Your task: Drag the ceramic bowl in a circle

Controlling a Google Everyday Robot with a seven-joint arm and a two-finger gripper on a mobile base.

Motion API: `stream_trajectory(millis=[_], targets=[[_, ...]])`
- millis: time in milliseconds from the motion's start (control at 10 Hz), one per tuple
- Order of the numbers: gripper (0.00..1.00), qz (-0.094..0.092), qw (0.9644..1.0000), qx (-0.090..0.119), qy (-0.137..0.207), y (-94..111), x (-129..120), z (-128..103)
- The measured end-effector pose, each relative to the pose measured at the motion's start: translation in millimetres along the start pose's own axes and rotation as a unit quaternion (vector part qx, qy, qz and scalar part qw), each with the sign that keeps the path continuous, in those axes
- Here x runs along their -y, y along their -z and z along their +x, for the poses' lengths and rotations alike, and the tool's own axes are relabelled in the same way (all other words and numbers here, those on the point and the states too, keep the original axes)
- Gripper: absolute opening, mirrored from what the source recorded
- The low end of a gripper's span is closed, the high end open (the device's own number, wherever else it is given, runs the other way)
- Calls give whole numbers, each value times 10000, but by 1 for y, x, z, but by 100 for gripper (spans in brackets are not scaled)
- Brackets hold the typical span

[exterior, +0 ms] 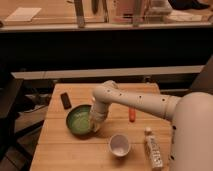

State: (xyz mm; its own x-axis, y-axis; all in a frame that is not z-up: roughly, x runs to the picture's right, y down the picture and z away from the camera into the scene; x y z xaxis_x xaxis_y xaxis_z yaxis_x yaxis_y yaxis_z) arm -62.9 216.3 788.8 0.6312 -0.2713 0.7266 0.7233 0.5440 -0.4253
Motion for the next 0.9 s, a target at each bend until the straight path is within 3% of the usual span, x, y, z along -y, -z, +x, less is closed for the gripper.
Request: stream_trajectory(millis=[900], targets=[[1, -140, 9999, -53, -6, -3, -5, -10]])
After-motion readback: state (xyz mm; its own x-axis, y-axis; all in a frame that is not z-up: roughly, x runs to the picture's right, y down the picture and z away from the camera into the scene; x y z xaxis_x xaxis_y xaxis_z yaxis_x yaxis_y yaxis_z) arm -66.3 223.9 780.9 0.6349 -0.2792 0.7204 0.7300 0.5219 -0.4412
